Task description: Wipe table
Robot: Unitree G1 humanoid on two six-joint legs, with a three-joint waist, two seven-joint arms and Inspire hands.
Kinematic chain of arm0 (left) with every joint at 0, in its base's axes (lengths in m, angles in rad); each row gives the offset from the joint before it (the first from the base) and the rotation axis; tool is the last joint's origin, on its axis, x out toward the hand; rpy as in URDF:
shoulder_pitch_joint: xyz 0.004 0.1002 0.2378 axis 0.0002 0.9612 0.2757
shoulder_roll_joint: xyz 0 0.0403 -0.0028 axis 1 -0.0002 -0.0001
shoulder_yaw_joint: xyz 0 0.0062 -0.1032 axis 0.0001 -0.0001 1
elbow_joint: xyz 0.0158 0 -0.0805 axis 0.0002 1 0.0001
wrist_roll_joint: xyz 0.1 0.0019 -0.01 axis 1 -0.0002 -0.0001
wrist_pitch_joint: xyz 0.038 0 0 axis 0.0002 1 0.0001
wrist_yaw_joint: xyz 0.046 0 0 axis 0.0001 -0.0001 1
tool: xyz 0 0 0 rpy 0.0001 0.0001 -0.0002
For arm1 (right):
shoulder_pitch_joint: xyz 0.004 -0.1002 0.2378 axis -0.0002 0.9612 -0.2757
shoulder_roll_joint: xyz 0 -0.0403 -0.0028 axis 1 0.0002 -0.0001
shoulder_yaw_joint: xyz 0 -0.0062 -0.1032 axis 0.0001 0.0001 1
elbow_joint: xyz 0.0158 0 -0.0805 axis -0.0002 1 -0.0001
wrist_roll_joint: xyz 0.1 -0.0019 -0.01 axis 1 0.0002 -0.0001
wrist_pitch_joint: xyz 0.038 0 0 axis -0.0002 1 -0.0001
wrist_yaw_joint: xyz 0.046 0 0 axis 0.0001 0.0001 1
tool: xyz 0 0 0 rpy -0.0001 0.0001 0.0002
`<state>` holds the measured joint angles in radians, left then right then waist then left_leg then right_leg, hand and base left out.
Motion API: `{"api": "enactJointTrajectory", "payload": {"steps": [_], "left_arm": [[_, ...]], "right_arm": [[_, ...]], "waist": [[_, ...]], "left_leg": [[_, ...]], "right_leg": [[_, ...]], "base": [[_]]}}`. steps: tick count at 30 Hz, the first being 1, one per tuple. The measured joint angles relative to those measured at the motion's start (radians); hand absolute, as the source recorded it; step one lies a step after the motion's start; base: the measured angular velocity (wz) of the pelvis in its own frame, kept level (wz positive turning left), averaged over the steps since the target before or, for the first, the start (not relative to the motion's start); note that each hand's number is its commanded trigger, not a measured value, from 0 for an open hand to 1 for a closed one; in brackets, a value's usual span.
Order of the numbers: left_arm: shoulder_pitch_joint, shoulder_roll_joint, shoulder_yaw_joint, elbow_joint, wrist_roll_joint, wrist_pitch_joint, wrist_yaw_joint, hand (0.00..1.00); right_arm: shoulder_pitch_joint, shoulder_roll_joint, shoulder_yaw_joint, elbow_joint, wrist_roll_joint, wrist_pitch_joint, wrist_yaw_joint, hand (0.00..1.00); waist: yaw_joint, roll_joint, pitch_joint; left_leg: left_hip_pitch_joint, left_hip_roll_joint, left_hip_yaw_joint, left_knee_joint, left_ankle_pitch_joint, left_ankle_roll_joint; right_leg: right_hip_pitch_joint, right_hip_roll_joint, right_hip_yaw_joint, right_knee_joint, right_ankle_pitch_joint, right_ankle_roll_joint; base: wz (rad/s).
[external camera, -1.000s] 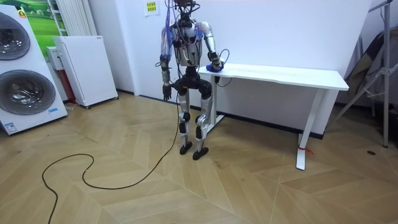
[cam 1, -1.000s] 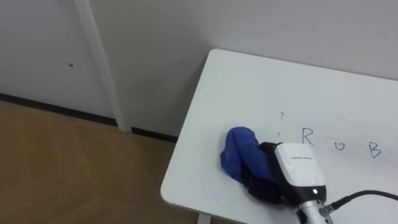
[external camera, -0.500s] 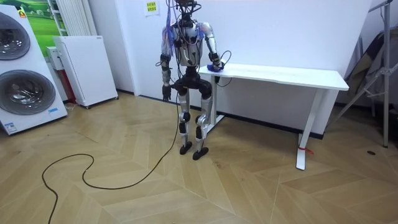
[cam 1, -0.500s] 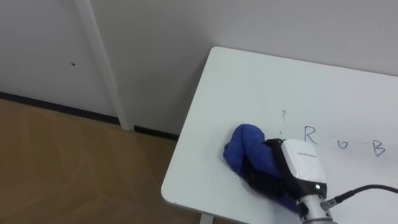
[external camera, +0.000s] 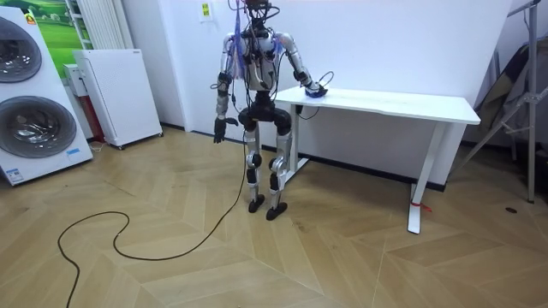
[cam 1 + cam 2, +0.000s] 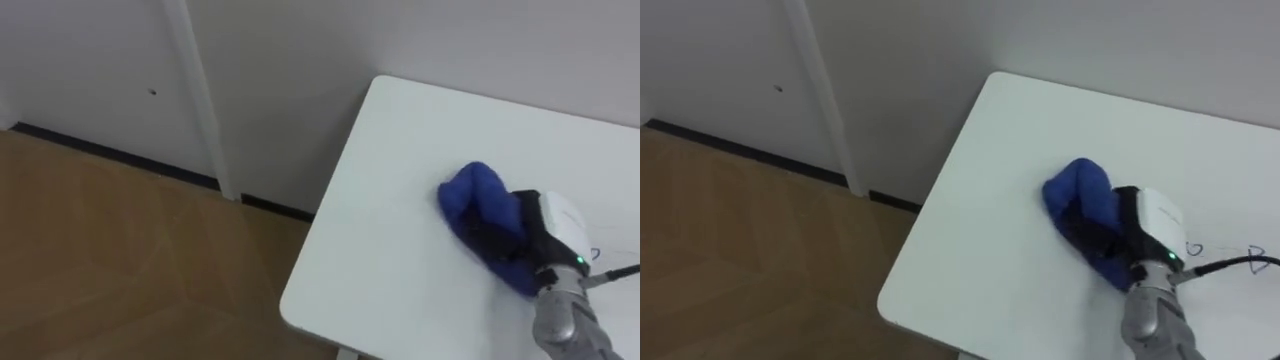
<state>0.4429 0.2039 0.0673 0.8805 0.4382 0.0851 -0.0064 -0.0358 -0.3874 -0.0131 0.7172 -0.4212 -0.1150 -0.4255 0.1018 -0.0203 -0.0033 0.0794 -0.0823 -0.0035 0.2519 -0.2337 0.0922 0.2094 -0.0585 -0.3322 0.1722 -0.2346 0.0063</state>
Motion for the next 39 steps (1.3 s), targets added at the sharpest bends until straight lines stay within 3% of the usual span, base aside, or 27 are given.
{"api": "enactJointTrajectory", "payload": {"steps": [4, 5, 8, 11, 17, 21, 22, 24, 26, 27, 29, 32, 34, 39], "left_arm": [[0.011, 0.012, 0.035, 0.0, 0.005, -0.004, -0.001, 0.0], [0.018, 0.014, 0.045, 0.0, 0.004, -0.005, 0.0, 0.0], [0.024, 0.018, 0.061, 0.0, 0.005, -0.024, 0.004, 0.0], [0.021, 0.016, 0.064, 0.003, 0.005, -0.043, 0.003, 0.0], [0.01, 0.011, 0.065, 0.004, 0.006, -0.044, -0.005, 0.0], [0.0, 0.004, 0.039, 0.023, 0.015, -0.041, -0.007, 0.0], [-0.004, 0.005, 0.021, 0.025, 0.015, -0.042, -0.009, 0.0], [-0.013, 0.006, 0.002, 0.026, 0.014, -0.041, -0.015, 0.0], [-0.035, 0.003, -0.024, 0.039, 0.025, -0.041, -0.025, 0.0], [-0.045, 0.004, -0.036, 0.043, 0.025, -0.041, -0.026, 0.0], [-0.09, 0.006, -0.074, 0.059, 0.025, -0.039, -0.036, 0.0], [-0.1, 0.002, -0.096, 0.03, 0.025, -0.041, -0.034, 0.0], [-0.097, 0.002, -0.103, 0.028, 0.025, -0.038, -0.025, 0.0], [-0.054, 0.01, -0.101, 0.021, 0.026, -0.006, -0.022, 0.0]], "right_arm": [[0.011, -0.044, -0.073, 0.116, 0.044, -0.028, -0.023, 1.0], [0.016, -0.052, -0.093, 0.154, 0.055, -0.038, -0.038, 1.0], [0.056, -0.055, -0.148, 0.209, 0.058, -0.053, -0.06, 1.0], [0.093, -0.064, -0.178, 0.218, 0.057, -0.061, -0.059, 1.0], [0.117, -0.072, -0.192, 0.202, -0.001, -0.055, -0.069, 1.0], [0.115, -0.058, -0.155, 0.126, -0.098, 0.01, -0.079, 1.0], [0.114, -0.049, -0.132, 0.087, -0.136, 0.039, -0.078, 1.0], [0.106, -0.029, -0.081, 0.022, -0.204, 0.053, -0.076, 1.0], [0.096, 0.016, 0.004, -0.097, -0.302, 0.082, -0.049, 1.0], [0.082, 0.028, 0.033, -0.118, -0.328, 0.083, -0.043, 1.0], [0.0, 0.048, 0.156, -0.164, -0.389, 0.084, 0.002, 1.0], [-0.06, 0.05, 0.267, -0.234, -0.423, 0.092, 0.074, 1.0], [-0.07, 0.051, 0.289, -0.248, -0.424, 0.076, 0.092, 1.0], [-0.041, 0.049, 0.267, -0.182, -0.391, 0.01, 0.026, 1.0]], "waist": [[-0.007, 0.0, -0.0023], [-0.02, -0.01, -0.0055], [-0.037, -0.012, -0.0112], [-0.045, -0.015, -0.0107], [-0.04, -0.016, -0.0095], [-0.026, -0.012, -0.0086], [-0.008, -0.009, -0.0075], [0.013, -0.009, -0.0025], [0.044, -0.001, 0.0004], [0.048, 0.002, 0.0029], [0.07, 0.007, 0.0173], [0.112, 0.013, 0.0174], [0.127, 0.014, 0.0145], [0.1, 0.016, 0.0085]], "left_leg": [[0.003, 0.0, 0.01, -0.003, 0.0, 0.001], [0.003, 0.0, 0.01, -0.003, 0.0, 0.001], [0.007, 0.002, 0.017, 0.0, 0.0, 0.001], [0.013, 0.005, 0.023, -0.001, -0.001, 0.003], [0.013, 0.005, 0.025, 0.009, -0.001, 0.005], [0.012, 0.009, 0.036, 0.008, 0.003, 0.003], [0.005, 0.015, 0.046, 0.01, 0.004, 0.001], [-0.002, 0.021, 0.045, 0.007, 0.007, -0.003], [-0.016, 0.026, 0.041, 0.009, 0.008, -0.007], [-0.021, 0.028, 0.039, 0.012, 0.009, -0.008], [-0.041, 0.033, 0.035, 0.017, 0.012, -0.015], [-0.053, 0.035, 0.034, 0.015, 0.014, -0.017], [-0.054, 0.032, 0.022, 0.015, 0.014, -0.017], [-0.051, 0.026, 0.003, 0.008, 0.015, -0.016]], "right_leg": [[0.001, -0.001, 0.027, -0.003, 0.0, 0.0], [0.003, -0.001, 0.026, -0.003, 0.0, 0.0], [0.014, 0.001, 0.024, -0.005, 0.0, 0.0], [0.018, 0.001, 0.027, -0.003, 0.0, 0.0], [0.016, 0.0, 0.032, 0.005, 0.001, 0.002], [0.003, 0.004, 0.053, 0.017, 0.002, 0.0], [-0.007, 0.01, 0.058, 0.018, 0.007, -0.005], [-0.021, 0.013, 0.063, 0.015, 0.016, -0.012], [-0.037, 0.018, 0.057, 0.016, 0.02, -0.018], [-0.039, 0.02, 0.055, 0.015, 0.023, -0.02], [-0.063, 0.025, 0.055, 0.016, 0.027, -0.026], [-0.077, 0.027, 0.054, 0.014, 0.027, -0.027], [-0.076, 0.025, 0.041, 0.014, 0.027, -0.026], [-0.066, 0.021, 0.03, 0.014, 0.023, -0.02]], "base": [[0.02], [0.0], [0.0], [-0.07], [-0.06], [-0.14], [-0.41], [-0.38], [-0.24], [-0.07], [0.02], [0.07], [0.27], [0.26]]}}
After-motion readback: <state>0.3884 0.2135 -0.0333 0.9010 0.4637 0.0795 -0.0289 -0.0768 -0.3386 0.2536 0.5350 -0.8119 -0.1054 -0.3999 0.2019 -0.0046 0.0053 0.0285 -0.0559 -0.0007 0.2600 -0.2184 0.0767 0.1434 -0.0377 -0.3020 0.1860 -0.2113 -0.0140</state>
